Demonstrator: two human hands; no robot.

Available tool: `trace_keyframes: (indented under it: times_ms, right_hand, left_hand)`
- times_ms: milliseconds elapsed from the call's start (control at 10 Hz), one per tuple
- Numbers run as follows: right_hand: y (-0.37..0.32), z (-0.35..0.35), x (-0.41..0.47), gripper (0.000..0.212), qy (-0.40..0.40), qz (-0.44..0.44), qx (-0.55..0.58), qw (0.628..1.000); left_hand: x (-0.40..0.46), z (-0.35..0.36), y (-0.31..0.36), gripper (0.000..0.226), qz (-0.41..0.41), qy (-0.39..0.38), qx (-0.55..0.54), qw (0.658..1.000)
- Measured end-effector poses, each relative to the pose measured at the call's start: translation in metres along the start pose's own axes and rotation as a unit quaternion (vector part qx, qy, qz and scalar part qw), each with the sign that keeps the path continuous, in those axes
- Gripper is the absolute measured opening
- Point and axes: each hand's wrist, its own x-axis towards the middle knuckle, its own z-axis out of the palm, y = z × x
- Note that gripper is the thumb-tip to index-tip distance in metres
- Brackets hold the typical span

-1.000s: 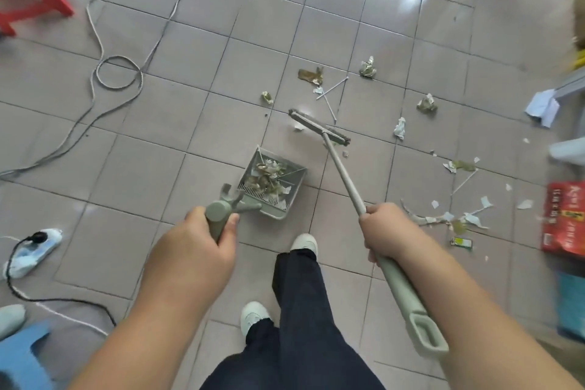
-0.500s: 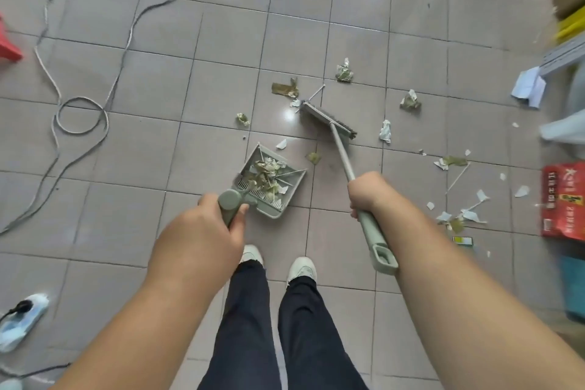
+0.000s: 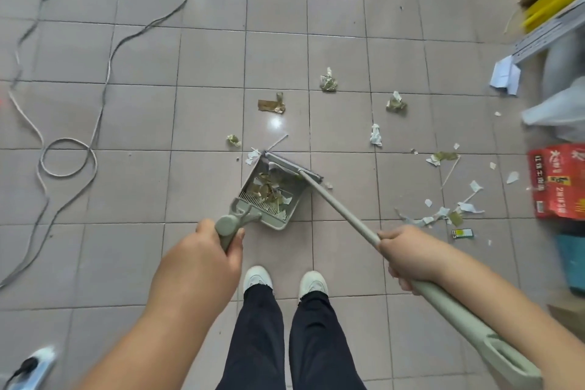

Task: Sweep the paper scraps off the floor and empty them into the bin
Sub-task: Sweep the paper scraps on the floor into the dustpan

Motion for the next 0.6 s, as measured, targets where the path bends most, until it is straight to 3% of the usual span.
trace_keyframes:
  times_ms: [300,400,600]
  right_hand:
    - [0.023,0.029,-0.008,0.02,0.083,0.068,0.189,0.976]
    - [0.015,0.049,0.008,0.018,0.059,0.111,0.244,0.962]
    - [-0.01,0.081,0.018,0.027,0.004,0.053,0.138,0.989]
  left_hand:
    - [-0.008,-0.005,-0.015,0.035,0.019,-0.012,0.003,1.0]
    - [-0.015,-0.005,-0.019,0.036,0.019,-0.019,0.01,1.0]
    - [-0.018,0.001,-0.02,0.036,0.025,-0.016,0.017,0.999]
